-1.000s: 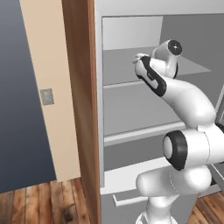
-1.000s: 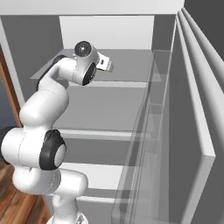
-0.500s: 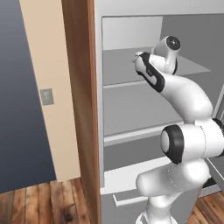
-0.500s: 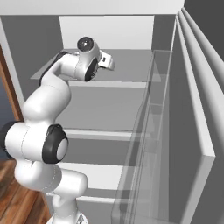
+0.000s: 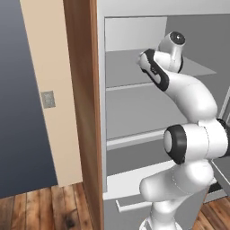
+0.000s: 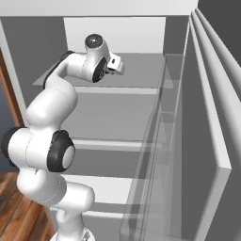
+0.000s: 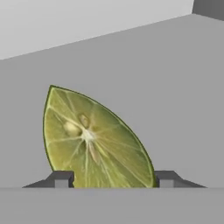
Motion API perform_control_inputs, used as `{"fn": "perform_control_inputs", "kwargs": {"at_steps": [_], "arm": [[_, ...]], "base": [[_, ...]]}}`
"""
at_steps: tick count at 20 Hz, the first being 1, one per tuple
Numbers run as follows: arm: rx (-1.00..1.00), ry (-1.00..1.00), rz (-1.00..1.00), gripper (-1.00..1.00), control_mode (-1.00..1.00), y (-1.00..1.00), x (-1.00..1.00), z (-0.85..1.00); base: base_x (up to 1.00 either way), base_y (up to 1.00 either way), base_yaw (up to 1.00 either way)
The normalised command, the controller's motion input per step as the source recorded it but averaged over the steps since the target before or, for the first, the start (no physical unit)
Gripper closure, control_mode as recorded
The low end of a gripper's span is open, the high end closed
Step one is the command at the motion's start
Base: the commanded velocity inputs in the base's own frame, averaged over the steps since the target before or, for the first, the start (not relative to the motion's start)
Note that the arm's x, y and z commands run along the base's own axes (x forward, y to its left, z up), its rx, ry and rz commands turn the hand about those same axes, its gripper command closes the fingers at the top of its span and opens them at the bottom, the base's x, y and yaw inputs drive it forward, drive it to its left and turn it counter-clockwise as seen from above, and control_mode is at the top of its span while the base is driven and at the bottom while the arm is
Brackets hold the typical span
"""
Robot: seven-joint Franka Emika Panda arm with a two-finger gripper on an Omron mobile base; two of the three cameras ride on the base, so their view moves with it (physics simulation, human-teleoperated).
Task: There is a bowl on the dining counter. Grab a lemon wedge from the fridge and place it in the bowl. Then get the liquor bottle and glass cup from the cabinet and place them next to the bowl.
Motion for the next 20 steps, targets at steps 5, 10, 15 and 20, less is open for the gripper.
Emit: {"fn": "perform_control_inputs", "kwargs": {"at_steps": [5, 10, 15, 20], "arm": [[0.0, -0.13, 0.01, 1.0, -1.0, 0.05, -0.68, -0.01], [0.01, -0.29, 0.02, 1.0, -1.0, 0.14, -1.0, 0.0], [0.01, -0.27, 0.01, 1.0, -1.0, 0.07, -1.0, 0.02], [0.1, -0.07, 0.0, 1.0, -1.0, 0.0, -1.0, 0.56]], "base": [[0.0, 0.0, 0.0], [0.0, 0.0, 0.0], [0.0, 0.0, 0.0], [0.0, 0.0, 0.0]]}}
